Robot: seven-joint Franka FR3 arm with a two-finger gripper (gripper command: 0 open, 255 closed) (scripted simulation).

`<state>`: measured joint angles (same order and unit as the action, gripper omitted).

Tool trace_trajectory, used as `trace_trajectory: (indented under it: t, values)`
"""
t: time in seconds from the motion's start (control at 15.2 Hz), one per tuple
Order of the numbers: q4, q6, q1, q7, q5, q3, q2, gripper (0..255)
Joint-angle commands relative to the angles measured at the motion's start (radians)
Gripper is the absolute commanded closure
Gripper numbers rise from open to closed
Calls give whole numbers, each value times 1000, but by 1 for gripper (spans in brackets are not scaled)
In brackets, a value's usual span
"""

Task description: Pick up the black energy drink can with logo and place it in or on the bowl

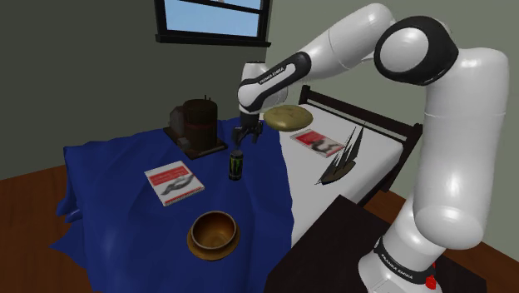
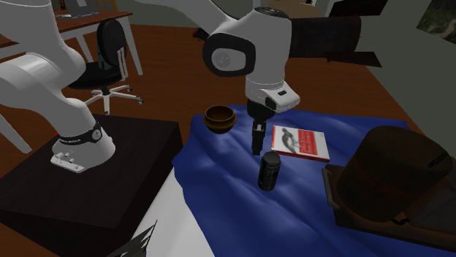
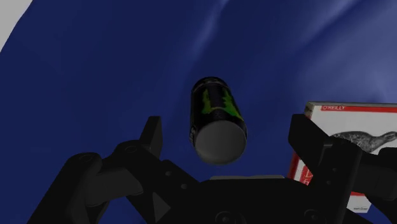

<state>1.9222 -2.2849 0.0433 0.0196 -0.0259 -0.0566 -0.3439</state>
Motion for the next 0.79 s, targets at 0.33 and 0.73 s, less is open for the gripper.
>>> trace_trajectory:
  t: [0.33, 0.73]
  values:
    - [-222, -11, -4, -7, -5, 7, -236, 0]
    - [-220, -66, -6, -9, -8, 9, -289, 0]
